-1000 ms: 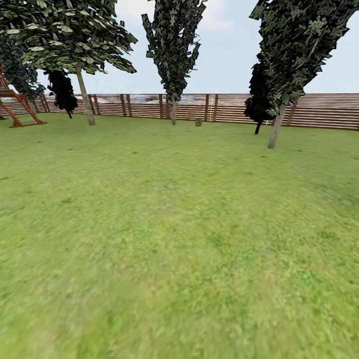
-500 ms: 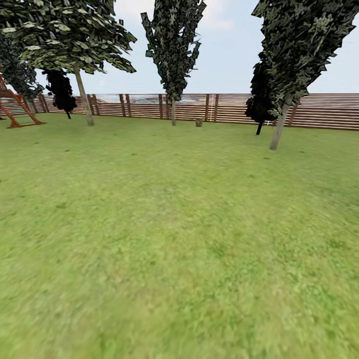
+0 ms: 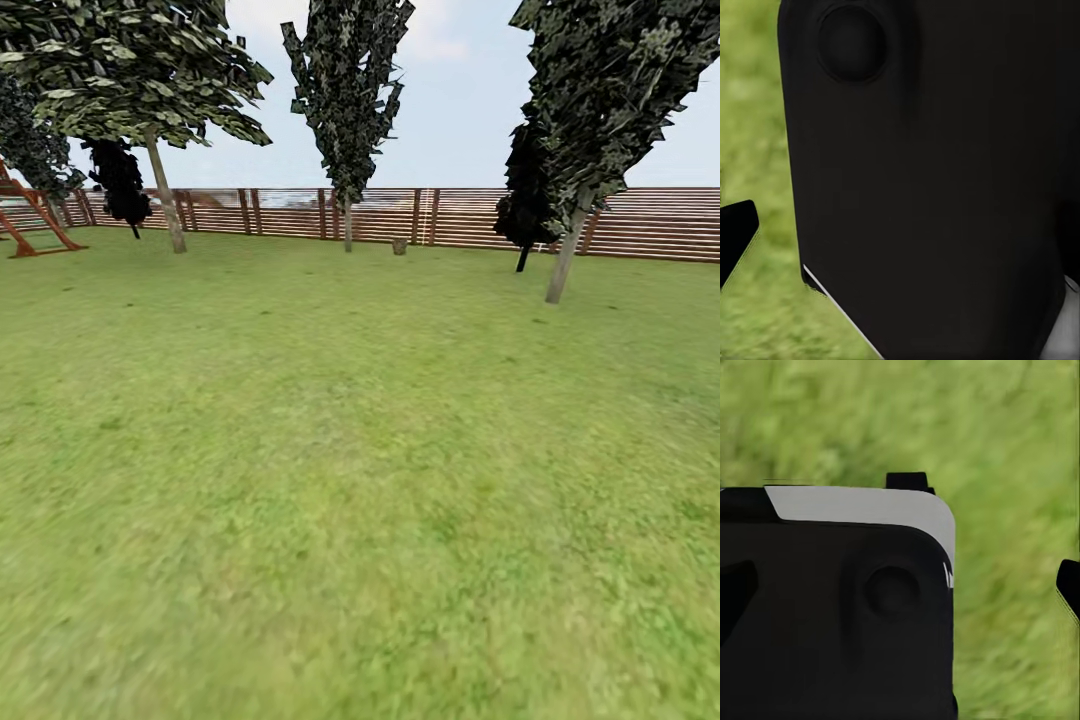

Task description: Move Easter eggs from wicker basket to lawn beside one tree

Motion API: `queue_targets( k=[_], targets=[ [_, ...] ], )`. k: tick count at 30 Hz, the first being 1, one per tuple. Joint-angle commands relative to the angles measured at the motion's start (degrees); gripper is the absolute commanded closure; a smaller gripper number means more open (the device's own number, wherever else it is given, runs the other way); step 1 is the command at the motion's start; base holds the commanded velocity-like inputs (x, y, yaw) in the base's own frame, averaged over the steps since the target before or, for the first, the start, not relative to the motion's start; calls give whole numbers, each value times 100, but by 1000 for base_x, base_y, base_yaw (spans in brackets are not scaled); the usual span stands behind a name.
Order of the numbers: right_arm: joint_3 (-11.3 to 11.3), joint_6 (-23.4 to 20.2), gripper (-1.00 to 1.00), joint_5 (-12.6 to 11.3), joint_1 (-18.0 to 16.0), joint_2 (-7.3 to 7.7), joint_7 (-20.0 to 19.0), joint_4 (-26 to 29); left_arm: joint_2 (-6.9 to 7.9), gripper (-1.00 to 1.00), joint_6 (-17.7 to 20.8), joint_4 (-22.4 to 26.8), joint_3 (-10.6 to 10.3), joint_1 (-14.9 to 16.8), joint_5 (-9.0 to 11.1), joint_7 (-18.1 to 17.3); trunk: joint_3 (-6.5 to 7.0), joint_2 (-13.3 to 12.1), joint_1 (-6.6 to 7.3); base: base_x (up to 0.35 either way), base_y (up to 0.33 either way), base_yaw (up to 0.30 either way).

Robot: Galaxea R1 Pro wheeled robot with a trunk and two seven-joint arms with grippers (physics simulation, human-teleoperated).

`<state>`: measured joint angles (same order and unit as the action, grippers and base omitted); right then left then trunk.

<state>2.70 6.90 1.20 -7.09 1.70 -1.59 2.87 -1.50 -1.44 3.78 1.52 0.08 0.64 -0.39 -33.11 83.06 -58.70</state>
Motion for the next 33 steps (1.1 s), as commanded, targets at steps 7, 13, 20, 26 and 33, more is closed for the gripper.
queue_targets(
  k=[7,13,20,26,33],
  targets=[
    [29,22,-100,12,-3,3,-15,-6,-2,-100,-14,0,15,1,7,-3,-5,2,-3,332,0,0],
    [29,21,-100,12,-3,0,-17,-6,-2,-100,-14,0,15,1,7,-5,-5,2,-3,332,0,0],
    [30,21,-100,12,-3,5,-17,-6,0,-100,-14,-1,15,1,7,-5,-5,2,-3,332,0,0],
    [29,21,-100,12,-3,2,-17,-6,-1,-100,-14,-8,15,1,7,-5,-5,2,-3,332,0,0],
    [29,20,-100,12,-3,3,-16,-6,1,-100,-6,-17,7,1,7,-5,-5,2,-3,334,0,0]
  ],
)
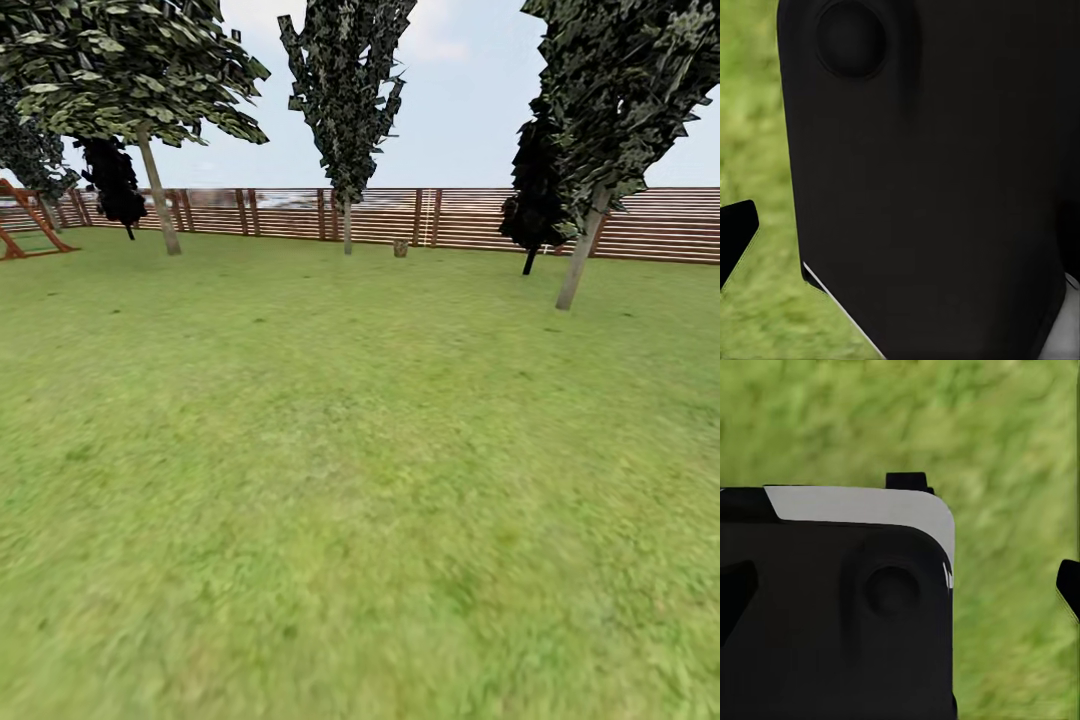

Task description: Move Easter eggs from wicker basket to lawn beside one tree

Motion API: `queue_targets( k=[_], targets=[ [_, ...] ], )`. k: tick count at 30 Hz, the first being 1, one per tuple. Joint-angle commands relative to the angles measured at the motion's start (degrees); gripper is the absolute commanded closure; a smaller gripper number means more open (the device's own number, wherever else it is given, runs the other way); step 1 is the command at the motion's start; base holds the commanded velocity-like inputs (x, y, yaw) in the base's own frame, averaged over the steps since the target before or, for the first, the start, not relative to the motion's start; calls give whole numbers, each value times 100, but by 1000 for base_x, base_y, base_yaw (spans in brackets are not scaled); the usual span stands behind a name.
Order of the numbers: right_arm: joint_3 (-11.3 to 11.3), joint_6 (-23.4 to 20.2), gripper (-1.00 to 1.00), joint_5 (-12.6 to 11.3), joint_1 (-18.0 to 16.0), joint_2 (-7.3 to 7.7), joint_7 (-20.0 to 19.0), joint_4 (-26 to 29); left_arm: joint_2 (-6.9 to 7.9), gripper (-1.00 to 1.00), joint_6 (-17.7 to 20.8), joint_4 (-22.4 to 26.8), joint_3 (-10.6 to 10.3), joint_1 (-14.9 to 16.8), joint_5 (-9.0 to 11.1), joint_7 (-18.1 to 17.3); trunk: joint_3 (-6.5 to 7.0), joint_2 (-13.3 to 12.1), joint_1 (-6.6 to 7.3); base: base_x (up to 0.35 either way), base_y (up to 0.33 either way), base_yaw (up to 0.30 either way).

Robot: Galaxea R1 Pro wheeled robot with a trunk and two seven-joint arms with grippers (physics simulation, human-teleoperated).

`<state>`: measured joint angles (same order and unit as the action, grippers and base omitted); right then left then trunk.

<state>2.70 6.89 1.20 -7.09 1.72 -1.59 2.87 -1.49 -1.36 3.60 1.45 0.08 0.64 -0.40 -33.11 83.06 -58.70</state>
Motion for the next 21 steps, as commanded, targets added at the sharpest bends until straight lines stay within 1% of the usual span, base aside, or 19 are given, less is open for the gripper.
queue_targets(
  k=[1,21],
  targets=[
    [28,21,-100,12,-3,2,-17,-6,-1,-100,-14,-1,13,1,7,-4,-5,2,-3,335,0,0],
    [29,22,-100,12,-3,0,-17,-6,-18,-100,-17,-9,13,1,7,5,-5,2,-3,336,0,0]
  ],
)
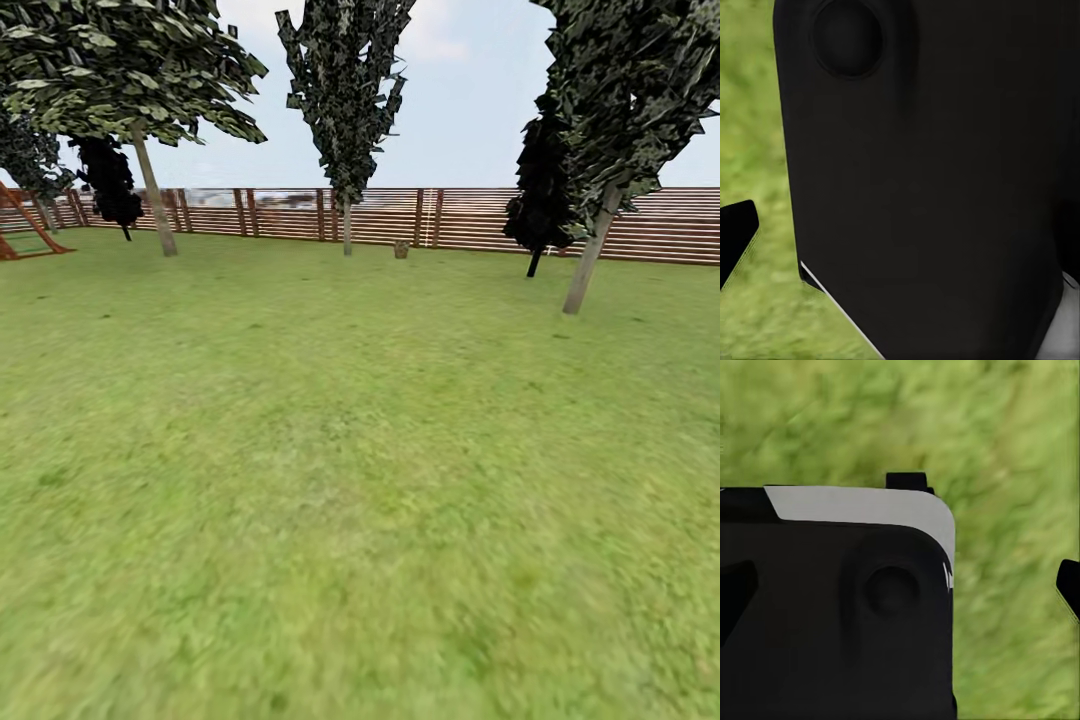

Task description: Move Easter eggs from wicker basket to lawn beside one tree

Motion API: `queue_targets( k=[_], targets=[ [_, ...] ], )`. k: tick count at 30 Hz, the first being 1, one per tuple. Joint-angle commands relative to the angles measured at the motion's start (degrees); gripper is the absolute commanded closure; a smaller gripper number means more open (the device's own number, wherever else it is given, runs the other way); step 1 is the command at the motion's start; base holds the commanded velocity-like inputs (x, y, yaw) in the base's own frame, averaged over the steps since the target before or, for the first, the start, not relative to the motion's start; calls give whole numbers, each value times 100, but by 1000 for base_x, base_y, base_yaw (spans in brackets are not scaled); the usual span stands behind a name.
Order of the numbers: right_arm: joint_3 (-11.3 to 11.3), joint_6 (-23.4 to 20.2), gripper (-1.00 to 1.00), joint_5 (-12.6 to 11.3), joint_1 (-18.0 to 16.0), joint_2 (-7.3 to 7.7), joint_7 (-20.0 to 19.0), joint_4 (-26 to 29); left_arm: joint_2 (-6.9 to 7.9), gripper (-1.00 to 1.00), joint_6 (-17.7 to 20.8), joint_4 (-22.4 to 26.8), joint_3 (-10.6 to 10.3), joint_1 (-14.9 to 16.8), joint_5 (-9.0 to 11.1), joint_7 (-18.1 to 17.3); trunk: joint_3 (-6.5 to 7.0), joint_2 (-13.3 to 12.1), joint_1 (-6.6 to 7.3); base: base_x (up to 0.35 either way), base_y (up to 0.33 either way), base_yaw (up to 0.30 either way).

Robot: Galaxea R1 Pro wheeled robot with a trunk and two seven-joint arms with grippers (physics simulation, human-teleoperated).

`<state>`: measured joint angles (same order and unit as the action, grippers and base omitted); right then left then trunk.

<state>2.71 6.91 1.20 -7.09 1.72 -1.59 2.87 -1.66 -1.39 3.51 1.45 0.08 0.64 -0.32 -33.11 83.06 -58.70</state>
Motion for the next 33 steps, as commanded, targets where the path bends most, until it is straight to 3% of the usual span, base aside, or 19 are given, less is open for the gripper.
queue_targets(
  k=[1,33],
  targets=[
    [28,21,-100,12,-3,2,-17,-6,-1,-100,-16,0,14,1,7,-3,-5,2,-3,337,0,0],
    [29,21,-100,12,-3,3,-16,-6,-1,-100,-12,-17,14,3,7,-3,-5,2,-3,337,0,0]
  ],
)
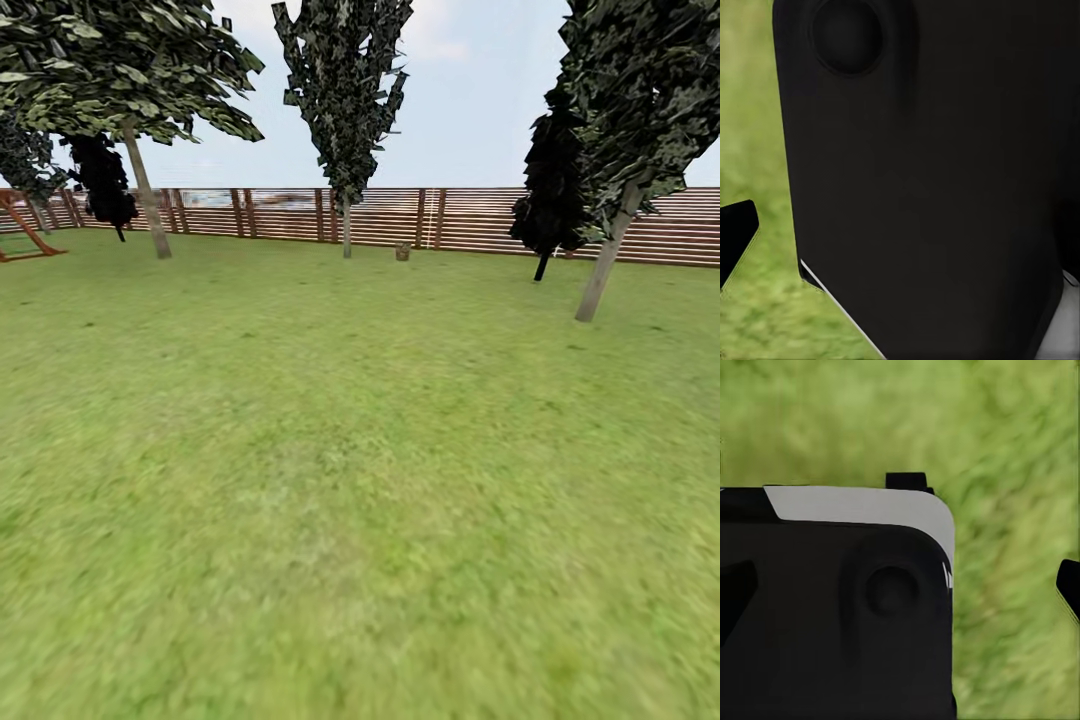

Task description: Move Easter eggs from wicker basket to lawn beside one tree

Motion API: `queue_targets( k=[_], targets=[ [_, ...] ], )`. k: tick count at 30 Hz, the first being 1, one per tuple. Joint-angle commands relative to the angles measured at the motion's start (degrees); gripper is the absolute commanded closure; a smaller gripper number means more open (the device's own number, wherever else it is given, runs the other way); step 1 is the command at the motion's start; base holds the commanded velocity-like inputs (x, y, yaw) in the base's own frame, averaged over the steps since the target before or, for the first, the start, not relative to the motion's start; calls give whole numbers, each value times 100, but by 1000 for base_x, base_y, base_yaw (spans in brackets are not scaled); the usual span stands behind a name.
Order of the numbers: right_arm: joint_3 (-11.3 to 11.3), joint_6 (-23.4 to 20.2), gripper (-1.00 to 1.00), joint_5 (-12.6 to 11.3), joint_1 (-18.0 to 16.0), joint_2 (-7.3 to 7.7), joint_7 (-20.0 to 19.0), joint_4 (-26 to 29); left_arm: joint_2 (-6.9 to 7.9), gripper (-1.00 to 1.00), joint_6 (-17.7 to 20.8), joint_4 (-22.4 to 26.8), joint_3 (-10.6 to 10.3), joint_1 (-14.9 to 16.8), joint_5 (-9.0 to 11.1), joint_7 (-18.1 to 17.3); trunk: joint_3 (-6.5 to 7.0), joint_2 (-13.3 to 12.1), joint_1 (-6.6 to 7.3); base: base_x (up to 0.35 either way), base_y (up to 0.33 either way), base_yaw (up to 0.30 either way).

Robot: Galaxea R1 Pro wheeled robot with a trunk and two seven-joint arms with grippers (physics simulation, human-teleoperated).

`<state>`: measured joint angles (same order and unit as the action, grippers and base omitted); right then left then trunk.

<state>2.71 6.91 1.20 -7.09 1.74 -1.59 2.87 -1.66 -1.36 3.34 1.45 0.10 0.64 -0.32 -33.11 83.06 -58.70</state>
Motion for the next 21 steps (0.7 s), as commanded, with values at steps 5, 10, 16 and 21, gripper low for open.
queue_targets(
  k=[5,10,16,21],
  targets=[
    [29,20,-100,12,-3,-1,-17,-6,-1,-100,-14,0,14,-1,7,-2,-5,2,-3,337,0,0],
    [28,21,-100,12,-3,0,-16,-6,-1,-100,-14,0,14,-1,7,-3,-5,2,-3,337,0,0],
    [29,21,-100,12,-3,0,-16,-6,-1,-100,-17,0,14,-1,7,-2,-5,2,-3,336,0,0],
    [28,19,-100,12,-3,-3,-15,-6,-1,-100,-16,0,14,-1,7,-2,-5,2,-3,337,0,0]
  ],
)
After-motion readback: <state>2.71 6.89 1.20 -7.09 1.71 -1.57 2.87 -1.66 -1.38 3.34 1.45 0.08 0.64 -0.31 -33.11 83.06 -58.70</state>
